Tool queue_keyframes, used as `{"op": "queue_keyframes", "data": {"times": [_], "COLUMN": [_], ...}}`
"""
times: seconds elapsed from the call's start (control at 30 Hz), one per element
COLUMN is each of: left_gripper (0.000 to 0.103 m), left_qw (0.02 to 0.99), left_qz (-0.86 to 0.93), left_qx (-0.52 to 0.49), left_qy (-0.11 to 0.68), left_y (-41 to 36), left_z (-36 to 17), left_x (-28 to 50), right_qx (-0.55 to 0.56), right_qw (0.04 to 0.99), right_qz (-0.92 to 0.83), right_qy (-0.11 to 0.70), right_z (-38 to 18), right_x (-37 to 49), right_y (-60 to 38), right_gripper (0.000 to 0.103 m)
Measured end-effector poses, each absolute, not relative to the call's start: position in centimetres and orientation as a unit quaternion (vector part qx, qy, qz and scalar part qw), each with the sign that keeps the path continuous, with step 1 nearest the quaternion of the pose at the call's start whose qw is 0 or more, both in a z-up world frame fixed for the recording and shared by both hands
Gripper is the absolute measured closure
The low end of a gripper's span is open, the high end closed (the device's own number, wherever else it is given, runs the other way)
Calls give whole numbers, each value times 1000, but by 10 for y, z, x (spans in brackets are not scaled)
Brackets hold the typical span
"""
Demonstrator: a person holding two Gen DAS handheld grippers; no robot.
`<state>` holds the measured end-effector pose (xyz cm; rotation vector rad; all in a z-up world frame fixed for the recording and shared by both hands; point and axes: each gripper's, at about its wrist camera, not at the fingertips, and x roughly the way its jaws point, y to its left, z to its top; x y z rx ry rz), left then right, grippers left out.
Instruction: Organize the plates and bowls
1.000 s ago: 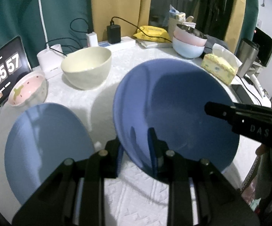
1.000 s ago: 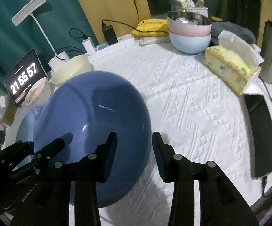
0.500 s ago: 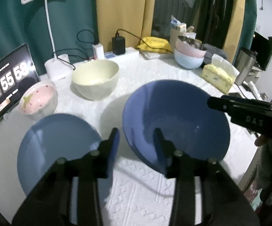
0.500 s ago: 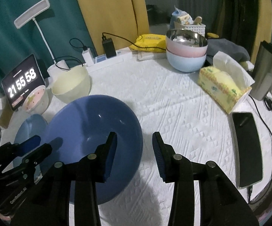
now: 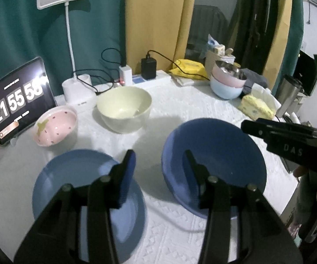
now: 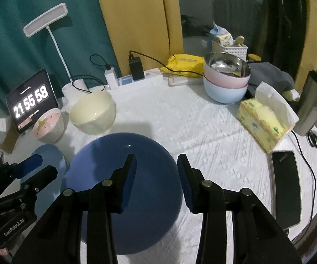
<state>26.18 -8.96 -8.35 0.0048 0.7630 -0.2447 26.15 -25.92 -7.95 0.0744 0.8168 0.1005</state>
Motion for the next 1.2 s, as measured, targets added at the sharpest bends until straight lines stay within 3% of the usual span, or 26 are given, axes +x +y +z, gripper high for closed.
{"op": "queue_keyframes", "data": {"times": [1.2], "left_gripper": [57], "left_qw": [927], "left_qz": [-76], "left_qx": [-17], "left_qy": [366], "left_y": [-20], "left_z": [-68], "left_x": [353], "right_qx": [-7], "right_qw": [913], "right_qz": [87], "right_qy": [399], "right_z": [-60], "right_x": [351], "right_y": [-184], "right_gripper": [62]}}
